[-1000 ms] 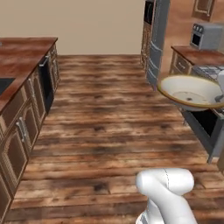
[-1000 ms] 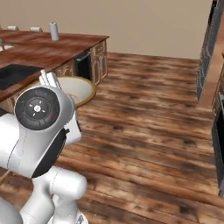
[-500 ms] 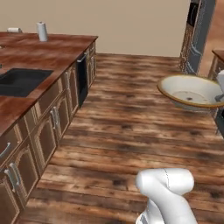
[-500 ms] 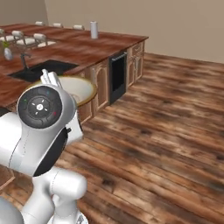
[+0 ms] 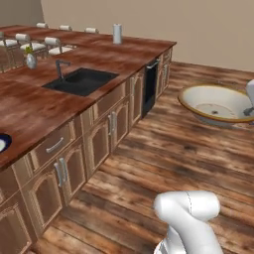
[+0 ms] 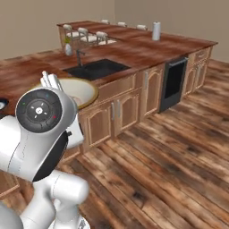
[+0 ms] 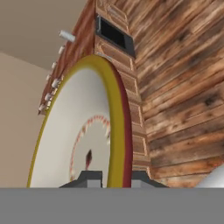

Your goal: Move the bowls from the cabinet to the plates on the dining table.

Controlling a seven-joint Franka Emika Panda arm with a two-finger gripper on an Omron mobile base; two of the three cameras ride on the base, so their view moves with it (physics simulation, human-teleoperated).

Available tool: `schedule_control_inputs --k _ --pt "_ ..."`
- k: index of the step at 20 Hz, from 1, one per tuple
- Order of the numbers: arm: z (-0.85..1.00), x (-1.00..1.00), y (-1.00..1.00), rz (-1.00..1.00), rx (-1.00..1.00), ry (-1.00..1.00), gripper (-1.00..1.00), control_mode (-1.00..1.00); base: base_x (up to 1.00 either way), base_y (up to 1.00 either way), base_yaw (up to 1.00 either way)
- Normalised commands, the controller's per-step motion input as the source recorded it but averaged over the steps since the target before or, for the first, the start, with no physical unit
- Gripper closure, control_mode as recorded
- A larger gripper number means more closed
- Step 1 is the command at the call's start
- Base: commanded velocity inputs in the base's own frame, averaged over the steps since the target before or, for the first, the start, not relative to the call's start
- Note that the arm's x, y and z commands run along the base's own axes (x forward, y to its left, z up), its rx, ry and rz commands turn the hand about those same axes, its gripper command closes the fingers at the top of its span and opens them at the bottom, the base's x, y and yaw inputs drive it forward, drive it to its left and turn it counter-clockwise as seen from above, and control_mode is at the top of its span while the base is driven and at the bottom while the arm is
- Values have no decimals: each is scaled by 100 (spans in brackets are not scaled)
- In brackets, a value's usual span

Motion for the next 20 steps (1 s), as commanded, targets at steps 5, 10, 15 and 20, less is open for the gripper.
schedule_control_inputs --k 5,10,15,20 --pt "0 0 0 0 0 0 100 100 0 0 49" --pt "0 0 0 0 0 0 100 100 3 0 49" --pt "0 0 0 0 0 0 100 100 10 11 42" --pt "0 0 0 0 0 0 100 100 25 34 34"
